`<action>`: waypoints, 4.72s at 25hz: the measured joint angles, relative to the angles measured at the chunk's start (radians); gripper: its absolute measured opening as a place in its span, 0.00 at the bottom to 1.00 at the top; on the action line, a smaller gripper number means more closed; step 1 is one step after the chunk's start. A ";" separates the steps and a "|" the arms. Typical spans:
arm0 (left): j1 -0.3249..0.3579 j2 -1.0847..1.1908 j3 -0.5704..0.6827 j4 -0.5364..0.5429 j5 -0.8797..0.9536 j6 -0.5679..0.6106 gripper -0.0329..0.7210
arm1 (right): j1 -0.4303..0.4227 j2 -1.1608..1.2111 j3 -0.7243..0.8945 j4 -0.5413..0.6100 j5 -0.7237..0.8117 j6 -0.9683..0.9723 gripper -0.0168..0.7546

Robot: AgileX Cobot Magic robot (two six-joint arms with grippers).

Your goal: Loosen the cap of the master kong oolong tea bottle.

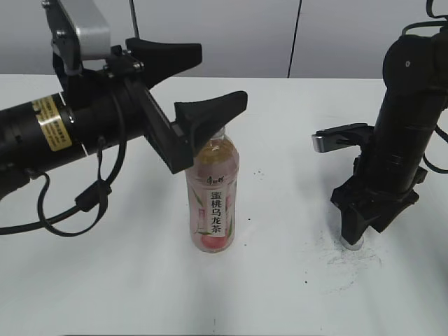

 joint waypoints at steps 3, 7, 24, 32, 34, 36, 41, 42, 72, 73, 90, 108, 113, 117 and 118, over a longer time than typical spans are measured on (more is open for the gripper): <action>0.000 -0.066 0.001 0.002 0.083 -0.002 0.82 | 0.000 0.000 0.000 0.000 0.005 0.000 0.60; 0.000 -0.176 0.001 0.004 0.270 -0.003 0.82 | 0.000 -0.013 0.000 0.000 0.014 0.000 0.60; -0.001 -0.574 0.001 -0.712 1.472 0.056 0.82 | 0.000 -0.219 0.000 0.000 0.093 0.001 0.60; -0.001 -0.985 0.001 -0.920 1.876 0.358 0.82 | 0.000 -0.434 0.000 0.000 0.189 0.010 0.60; -0.001 -1.109 0.001 -0.892 1.935 0.365 0.82 | 0.000 -0.503 0.000 0.004 0.189 0.032 0.60; -0.001 -1.221 0.001 -0.855 2.008 0.368 0.82 | 0.000 -0.586 0.006 0.004 0.189 0.048 0.60; -0.001 -1.432 0.001 -0.773 2.188 0.369 0.82 | 0.000 -0.818 0.067 0.004 0.190 0.060 0.60; -0.001 -1.460 0.001 -0.751 2.225 0.369 0.82 | 0.000 -0.865 0.089 0.004 0.190 0.060 0.60; -0.001 -1.595 0.074 -0.716 2.091 0.373 0.78 | 0.000 -1.895 0.643 -0.083 0.085 0.129 0.60; -0.001 -1.595 0.074 -0.716 2.091 0.373 0.77 | 0.000 -1.895 0.644 -0.083 0.085 0.129 0.60; 0.357 -1.595 0.074 -0.718 2.088 0.375 0.69 | -0.182 -1.956 0.644 -0.087 0.084 0.131 0.60; 0.492 -1.626 0.074 -0.718 2.086 0.375 0.69 | -0.225 -1.958 0.645 -0.089 0.085 0.132 0.60; 0.492 -1.626 0.074 -0.718 2.086 0.375 0.69 | -0.225 -1.958 0.645 -0.089 0.085 0.132 0.60; 0.492 -1.626 0.074 -0.718 2.086 0.375 0.69 | -0.225 -1.958 0.645 -0.089 0.085 0.133 0.60; 0.492 -1.626 0.074 -0.718 2.086 0.375 0.69 | -0.225 -1.958 0.645 -0.089 0.085 0.133 0.60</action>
